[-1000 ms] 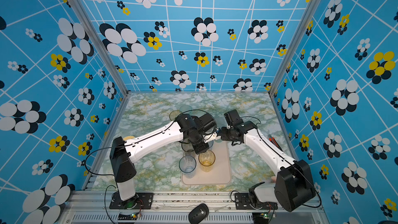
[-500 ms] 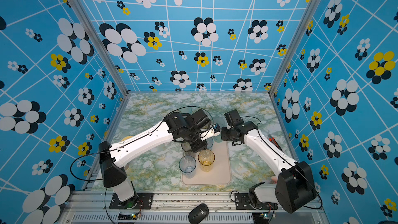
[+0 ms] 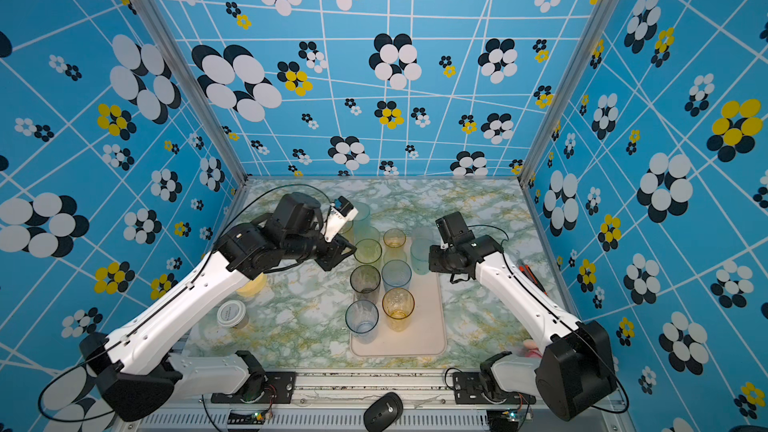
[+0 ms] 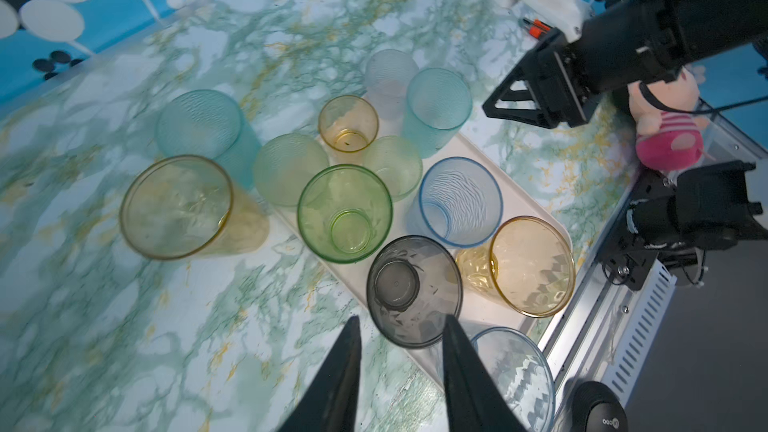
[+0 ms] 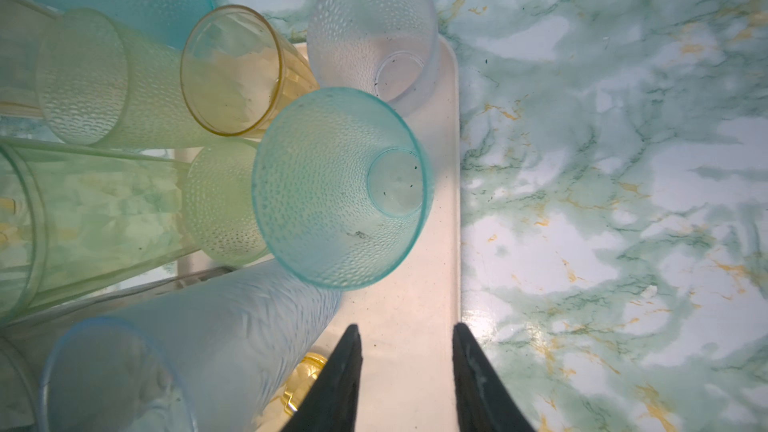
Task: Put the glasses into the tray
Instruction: 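Withdraw the left gripper while the right gripper moves to the far amber glass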
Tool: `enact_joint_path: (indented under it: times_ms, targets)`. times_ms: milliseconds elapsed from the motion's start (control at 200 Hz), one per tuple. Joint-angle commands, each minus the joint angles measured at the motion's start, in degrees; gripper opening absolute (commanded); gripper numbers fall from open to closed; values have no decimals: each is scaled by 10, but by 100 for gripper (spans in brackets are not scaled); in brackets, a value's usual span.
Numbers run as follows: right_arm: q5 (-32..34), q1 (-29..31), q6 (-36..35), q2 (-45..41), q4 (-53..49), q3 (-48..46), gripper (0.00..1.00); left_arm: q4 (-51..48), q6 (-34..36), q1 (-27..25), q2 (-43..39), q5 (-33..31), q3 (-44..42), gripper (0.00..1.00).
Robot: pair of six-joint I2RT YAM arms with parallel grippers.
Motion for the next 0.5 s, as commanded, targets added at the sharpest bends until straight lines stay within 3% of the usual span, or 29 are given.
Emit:
enact_joint_path:
  times_ms: [0,100,215,495]
  targets:
    - [18,1,-5,-27,-35,17,39,82,-77,62,-66,-17,-91,38]
    - [25,8,-5,-38,-49,38,39,152,-116,126,-143,-3,-179,40]
    - [38,31,-4,-37,-62,75,39,210,-144,165,-201,-22,-250,41]
    - [59,109,-21,57,-76,219,39,302,-189,176,-242,-67,-337,42]
